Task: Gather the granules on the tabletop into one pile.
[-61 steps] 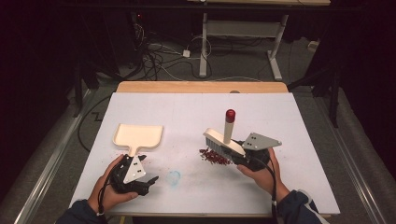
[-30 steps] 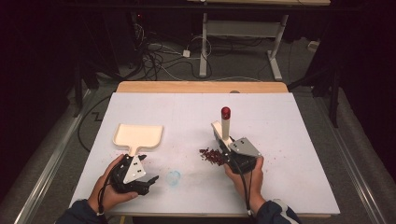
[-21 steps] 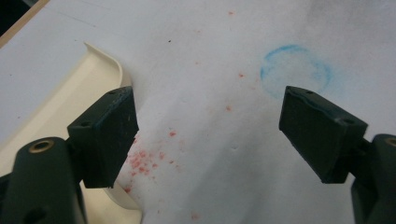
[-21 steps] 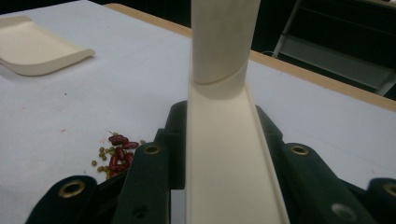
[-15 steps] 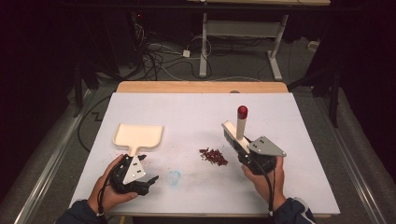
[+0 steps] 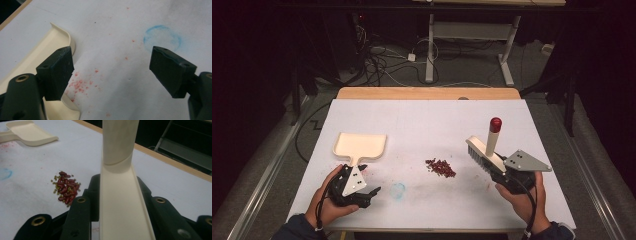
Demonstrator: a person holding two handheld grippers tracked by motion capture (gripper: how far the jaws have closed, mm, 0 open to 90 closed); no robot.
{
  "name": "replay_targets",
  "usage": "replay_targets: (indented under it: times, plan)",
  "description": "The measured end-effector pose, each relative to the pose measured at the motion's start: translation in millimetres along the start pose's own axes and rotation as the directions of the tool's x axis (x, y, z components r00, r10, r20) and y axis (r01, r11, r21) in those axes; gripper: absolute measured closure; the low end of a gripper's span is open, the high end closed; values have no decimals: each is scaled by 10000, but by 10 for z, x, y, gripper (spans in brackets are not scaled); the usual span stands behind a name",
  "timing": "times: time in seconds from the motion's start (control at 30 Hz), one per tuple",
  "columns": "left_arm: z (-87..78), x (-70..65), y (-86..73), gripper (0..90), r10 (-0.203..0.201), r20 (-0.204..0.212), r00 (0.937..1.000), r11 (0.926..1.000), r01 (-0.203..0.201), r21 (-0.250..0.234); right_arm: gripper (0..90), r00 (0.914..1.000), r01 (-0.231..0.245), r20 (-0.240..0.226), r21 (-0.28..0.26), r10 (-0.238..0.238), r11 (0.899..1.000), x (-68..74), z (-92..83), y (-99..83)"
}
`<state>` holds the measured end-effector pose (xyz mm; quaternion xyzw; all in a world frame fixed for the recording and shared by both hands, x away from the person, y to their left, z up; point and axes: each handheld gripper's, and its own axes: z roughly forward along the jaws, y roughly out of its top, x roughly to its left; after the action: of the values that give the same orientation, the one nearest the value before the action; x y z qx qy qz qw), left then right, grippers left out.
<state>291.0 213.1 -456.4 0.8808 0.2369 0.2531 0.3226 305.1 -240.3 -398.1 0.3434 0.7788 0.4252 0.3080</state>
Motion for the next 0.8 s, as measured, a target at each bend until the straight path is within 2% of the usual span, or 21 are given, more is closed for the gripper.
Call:
replay_targets:
  times: [0.13,0.2,0.3,0.4,0.5,0.57,0.67,0.8]
  plan:
    - [2,0,-4,187,-19,9,10000,10000,19,-1,671,9991,250,-355,188,-243,9995,-56,-87,-36]
    - [4,0,-4,187,-8,21,10000,10000,8,17,670,9965,490,-692,266,-470,9984,-77,-140,-39]
    - [10,-1,-5,187,26,27,10000,10000,-26,55,670,9855,801,-1508,120,-774,9967,-131,-245,-39]
    - [13,0,-5,187,27,36,10000,10000,-27,59,670,9799,746,-1871,189,-697,9970,-154,-336,-56]
    - [21,1,-2,187,57,46,10000,9999,-58,113,669,9647,646,-2586,537,-486,9965,-162,-375,-87]
    - [26,-2,1,187,38,46,10000,9999,-39,113,669,9499,814,-3090,965,-478,9920,-165,-371,-107]
    - [28,-5,4,187,56,51,10000,9999,-57,115,668,9282,741,-3719,1504,-130,9858,-190,-340,-151]
    - [30,-2,2,187,35,77,10000,9999,-36,122,665,9199,561,-3911,2050,293,9771,-252,-252,-212]
